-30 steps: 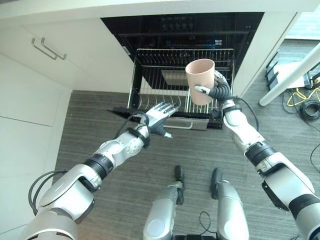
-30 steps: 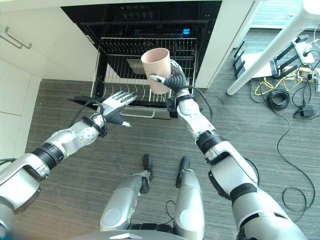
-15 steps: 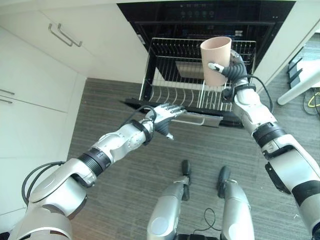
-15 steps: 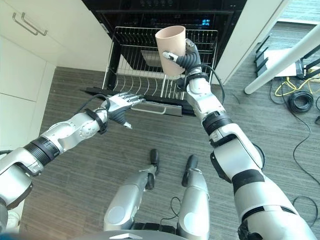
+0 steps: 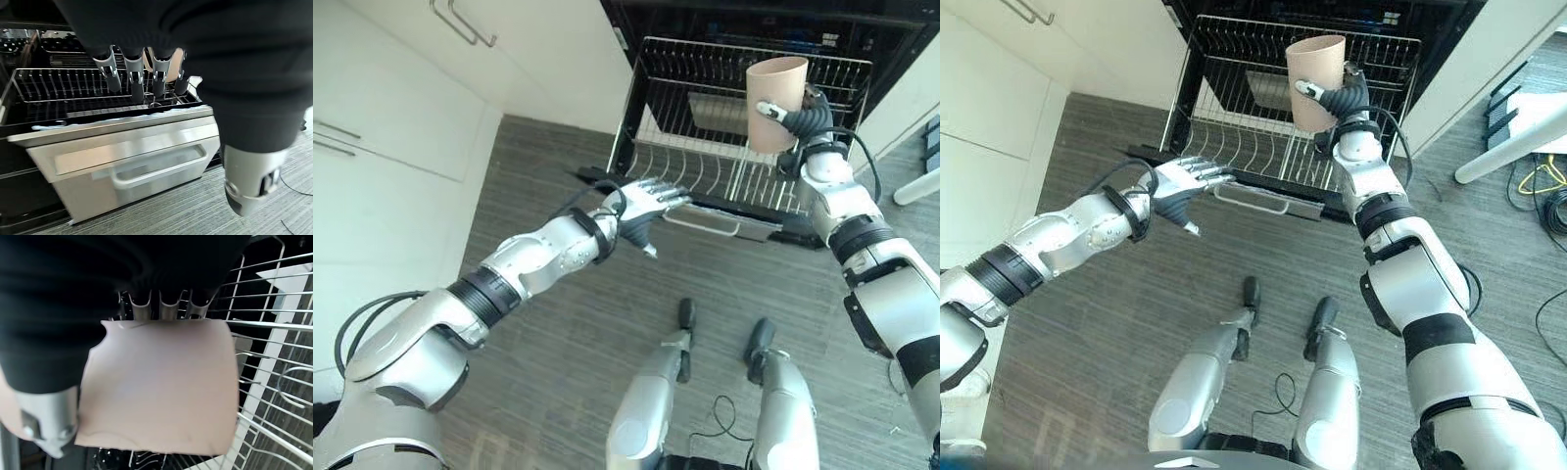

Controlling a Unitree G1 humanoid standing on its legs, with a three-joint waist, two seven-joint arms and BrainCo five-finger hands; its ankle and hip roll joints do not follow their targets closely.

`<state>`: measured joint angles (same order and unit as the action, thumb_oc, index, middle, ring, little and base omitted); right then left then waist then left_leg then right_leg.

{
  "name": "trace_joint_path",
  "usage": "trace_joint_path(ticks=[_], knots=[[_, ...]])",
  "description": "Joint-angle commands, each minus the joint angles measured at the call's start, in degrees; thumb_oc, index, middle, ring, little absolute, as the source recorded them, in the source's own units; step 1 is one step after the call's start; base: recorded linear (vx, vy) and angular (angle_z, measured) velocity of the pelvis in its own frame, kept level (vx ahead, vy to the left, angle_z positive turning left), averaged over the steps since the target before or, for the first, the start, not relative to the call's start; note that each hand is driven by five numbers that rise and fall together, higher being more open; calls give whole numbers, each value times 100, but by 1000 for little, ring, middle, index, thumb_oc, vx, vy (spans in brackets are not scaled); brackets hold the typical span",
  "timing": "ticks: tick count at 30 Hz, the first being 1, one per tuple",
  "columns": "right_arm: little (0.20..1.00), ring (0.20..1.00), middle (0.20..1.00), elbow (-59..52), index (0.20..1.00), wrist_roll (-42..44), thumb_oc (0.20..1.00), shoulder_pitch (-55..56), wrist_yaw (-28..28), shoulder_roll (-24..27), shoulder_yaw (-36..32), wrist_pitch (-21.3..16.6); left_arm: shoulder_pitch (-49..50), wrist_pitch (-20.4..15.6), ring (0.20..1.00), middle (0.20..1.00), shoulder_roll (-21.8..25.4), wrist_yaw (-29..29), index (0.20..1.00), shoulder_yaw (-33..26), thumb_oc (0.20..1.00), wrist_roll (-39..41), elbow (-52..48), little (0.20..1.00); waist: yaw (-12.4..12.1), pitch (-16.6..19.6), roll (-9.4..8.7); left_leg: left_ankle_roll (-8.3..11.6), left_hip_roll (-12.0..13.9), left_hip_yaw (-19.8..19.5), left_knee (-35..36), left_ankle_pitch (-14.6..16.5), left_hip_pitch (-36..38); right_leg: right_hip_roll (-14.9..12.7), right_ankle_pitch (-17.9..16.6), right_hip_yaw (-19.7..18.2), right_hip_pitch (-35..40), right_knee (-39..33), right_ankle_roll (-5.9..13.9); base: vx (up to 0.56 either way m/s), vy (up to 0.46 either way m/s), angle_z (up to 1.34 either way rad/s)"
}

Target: Place the dishes in the dishwasher.

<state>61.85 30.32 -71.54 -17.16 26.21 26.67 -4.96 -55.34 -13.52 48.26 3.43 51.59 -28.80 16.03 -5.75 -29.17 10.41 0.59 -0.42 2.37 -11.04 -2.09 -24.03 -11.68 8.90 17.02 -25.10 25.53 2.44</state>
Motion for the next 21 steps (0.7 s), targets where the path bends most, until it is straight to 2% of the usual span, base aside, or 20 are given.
trace_joint_path(ticks=[1,6,13,19,21], knots=[[200,200,200,-37,200,267,200,-866,-113,205,-80,-315,-483,-87,1000,1000,210,13,1000,-123,1000,319,-435,1000,-169,-63,125,459,254,167,-615,391,-270,-320,-673,-4,475,-834,648,29,-64,14],[200,200,200,195,200,475,200,-993,-164,252,-83,-425,-610,-83,1000,1000,300,-46,1000,-146,1000,297,-745,1000,-293,-63,165,463,241,21,-615,311,-568,-268,-714,11,252,-834,655,14,-28,10],[200,200,200,254,200,520,200,-1041,-265,262,-110,-537,-773,73,1000,1000,363,-68,1000,-198,1000,295,-977,1000,-339,-63,229,456,230,-49,-615,218,-880,-233,-825,-58,-51,-834,661,5,0,1],[200,200,200,269,200,474,200,-917,-559,291,-174,-568,-861,105,1000,1000,404,-218,1000,-269,1000,368,-1019,1000,-330,-63,237,464,252,-30,-615,193,-1020,-216,-854,-98,-183,-834,673,-17,-3,-1],[200,200,200,272,200,329,200,-777,-828,281,-252,-687,-829,136,1000,1000,365,-249,1000,-289,1000,351,-1012,1000,-307,-63,221,472,263,-9,-615,228,-1001,-226,-826,-125,-168,-834,698,-10,-2,-4]])
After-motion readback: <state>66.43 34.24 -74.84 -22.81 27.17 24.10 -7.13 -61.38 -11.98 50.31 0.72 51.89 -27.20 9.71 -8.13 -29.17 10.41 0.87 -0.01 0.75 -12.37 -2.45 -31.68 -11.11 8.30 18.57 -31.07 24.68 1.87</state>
